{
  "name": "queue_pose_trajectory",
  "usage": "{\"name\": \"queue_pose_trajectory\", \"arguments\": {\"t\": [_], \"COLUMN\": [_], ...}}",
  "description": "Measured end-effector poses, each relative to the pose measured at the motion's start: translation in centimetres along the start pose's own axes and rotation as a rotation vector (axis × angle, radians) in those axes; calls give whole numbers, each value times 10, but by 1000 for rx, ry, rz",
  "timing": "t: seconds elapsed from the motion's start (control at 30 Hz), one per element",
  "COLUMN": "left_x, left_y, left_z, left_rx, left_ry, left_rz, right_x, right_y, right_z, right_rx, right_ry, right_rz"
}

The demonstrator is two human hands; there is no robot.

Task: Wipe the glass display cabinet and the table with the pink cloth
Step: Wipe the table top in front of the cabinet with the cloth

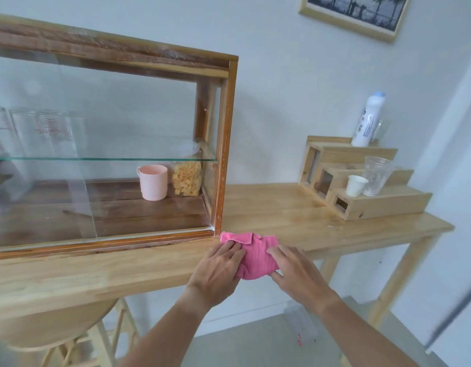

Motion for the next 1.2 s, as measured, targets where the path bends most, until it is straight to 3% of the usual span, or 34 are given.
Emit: {"name": "queue_pose_trajectory", "arguments": {"t": [0.13, 0.23, 0.37, 0.47, 0.57, 0.73, 0.87, 0.97, 1.07, 1.13, 1.2], "left_x": [5, -3, -20, -21, -14, -1, 12, 20, 19, 15, 11], "left_y": [-2, 18, 43, 38, 34, 29, 19, 6, 1, -1, -3], "left_z": [3, -2, 4, 17, 17, 15, 13, 8, 3, -2, -6], "left_rx": [-65, 204, 474, 389, 322, 122, -111, -162, -158, -137, -148], "left_ry": [-1, 124, 320, 402, 493, 323, 160, 68, 125, 177, 201], "left_rz": [73, 66, 21, 33, 118, 179, 97, 153, 247, 218, 168], "right_x": [-11, -26, -41, -44, -46, -45, -35, -21, -12, -8, -3], "right_y": [7, 19, 31, 37, 35, 21, 17, 5, -8, -11, -14], "right_z": [2, 1, -2, 0, 3, 8, 8, 1, 1, 6, 13], "right_rx": [-72, -132, -430, -479, -472, -419, -236, -50, 142, 222, 226], "right_ry": [-72, -104, -250, -332, -407, -408, -191, -61, -60, -84, -83], "right_rz": [-18, 44, 170, 355, 337, 256, 260, 309, 120, -78, -162]}}
Point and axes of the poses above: each hand's wrist, its own x-axis away from the middle knuckle, its own y-axis out of the back of the hand, z = x × y, the point moved 2 cm from there along -x, towards the middle knuckle, and after that the axes turned 2 degrees about x, right-handed, at the moved point
